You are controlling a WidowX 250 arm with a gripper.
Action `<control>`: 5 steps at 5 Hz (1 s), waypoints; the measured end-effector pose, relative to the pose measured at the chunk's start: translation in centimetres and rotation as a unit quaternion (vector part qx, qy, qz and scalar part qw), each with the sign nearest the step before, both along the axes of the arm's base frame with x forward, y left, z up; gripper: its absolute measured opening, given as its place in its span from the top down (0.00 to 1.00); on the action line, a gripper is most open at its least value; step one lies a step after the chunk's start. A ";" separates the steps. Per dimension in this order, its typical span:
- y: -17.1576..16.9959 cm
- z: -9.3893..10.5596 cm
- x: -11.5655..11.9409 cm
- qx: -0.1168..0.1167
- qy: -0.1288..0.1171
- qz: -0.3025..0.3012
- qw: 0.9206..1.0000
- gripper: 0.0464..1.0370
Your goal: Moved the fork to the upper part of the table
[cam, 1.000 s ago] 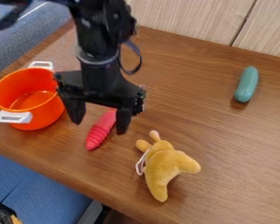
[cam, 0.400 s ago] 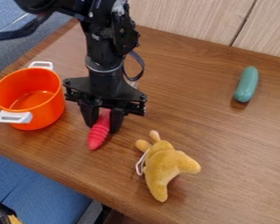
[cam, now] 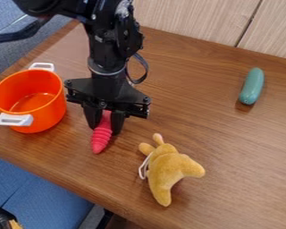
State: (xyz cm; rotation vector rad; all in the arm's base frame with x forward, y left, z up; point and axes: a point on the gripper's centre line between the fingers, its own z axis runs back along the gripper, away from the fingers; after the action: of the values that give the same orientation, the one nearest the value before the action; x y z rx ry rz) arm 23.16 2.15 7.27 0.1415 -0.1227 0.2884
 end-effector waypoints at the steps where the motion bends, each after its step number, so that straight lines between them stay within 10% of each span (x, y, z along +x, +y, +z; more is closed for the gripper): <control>1: 0.5 1.6 0.2 0.017 0.007 0.019 1.000 0.66; 3: -0.8 6.2 4.5 -0.036 -0.029 0.038 0.998 0.66; 5: -4.3 5.4 11.1 -0.068 -0.016 0.024 0.997 0.66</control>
State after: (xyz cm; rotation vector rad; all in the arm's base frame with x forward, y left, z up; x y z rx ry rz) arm 34.31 -2.19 12.69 0.0057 -0.1308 0.3463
